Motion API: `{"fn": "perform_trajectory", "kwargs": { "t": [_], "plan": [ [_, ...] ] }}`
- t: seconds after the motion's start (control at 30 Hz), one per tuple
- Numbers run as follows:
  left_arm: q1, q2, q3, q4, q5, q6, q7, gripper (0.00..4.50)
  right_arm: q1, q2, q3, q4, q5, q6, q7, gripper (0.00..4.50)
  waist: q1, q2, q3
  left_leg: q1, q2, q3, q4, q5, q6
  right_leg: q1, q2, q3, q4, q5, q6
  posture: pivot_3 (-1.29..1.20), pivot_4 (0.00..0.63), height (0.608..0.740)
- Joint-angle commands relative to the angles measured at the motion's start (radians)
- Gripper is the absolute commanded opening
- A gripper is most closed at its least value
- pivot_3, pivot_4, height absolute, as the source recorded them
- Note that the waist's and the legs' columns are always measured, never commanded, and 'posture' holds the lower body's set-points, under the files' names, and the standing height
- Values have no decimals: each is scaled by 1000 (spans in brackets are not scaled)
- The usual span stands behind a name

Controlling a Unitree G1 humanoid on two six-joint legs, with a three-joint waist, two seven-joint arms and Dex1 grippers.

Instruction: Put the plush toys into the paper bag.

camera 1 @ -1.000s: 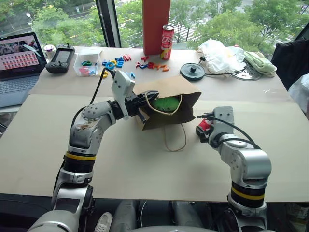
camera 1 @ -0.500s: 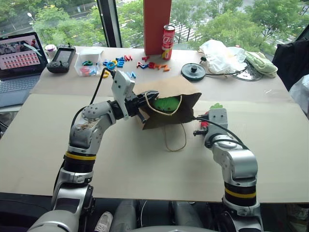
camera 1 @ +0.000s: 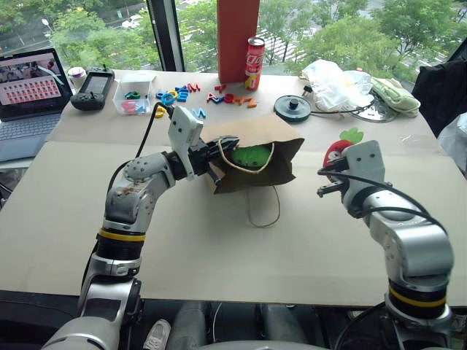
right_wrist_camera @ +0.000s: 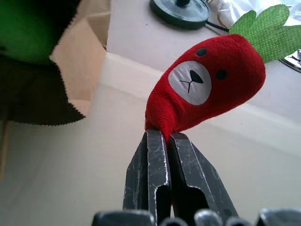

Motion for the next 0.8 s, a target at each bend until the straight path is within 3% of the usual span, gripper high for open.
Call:
{"fn": "perform_trajectory", "kwargs": {
  "t": [0.03,0.23,0.43,0.57,0.8],
  "plan": [
    [-21,-3,8,-8,-2,-16,0,0,-26,-42,-97,-141,205,158,195,41,-1,0,0,0,1,0,0,0,0,0,0,0,0,0,0,0,150,739],
    [-21,-1,10,-9,-3,-14,0,0,-23,-62,-19,-209,307,174,235,41,1,0,0,1,0,0,1,0,0,1,-1,0,0,0,0,0,150,739],
    [-16,7,13,-17,-1,-12,1,0,-61,34,121,-137,288,145,136,41,0,0,0,1,0,0,1,0,0,1,-1,0,0,0,0,0,150,739],
    [-16,11,15,-26,-6,-4,2,0,-118,60,213,-23,231,64,64,41,1,0,0,1,0,0,1,0,0,1,-1,0,1,0,0,0,150,739],
    [-9,18,11,-41,-8,4,3,0,-327,205,365,272,88,-158,-48,41,-1,0,0,1,0,0,1,0,0,0,0,0,1,0,0,0,150,739]
  ]
}}
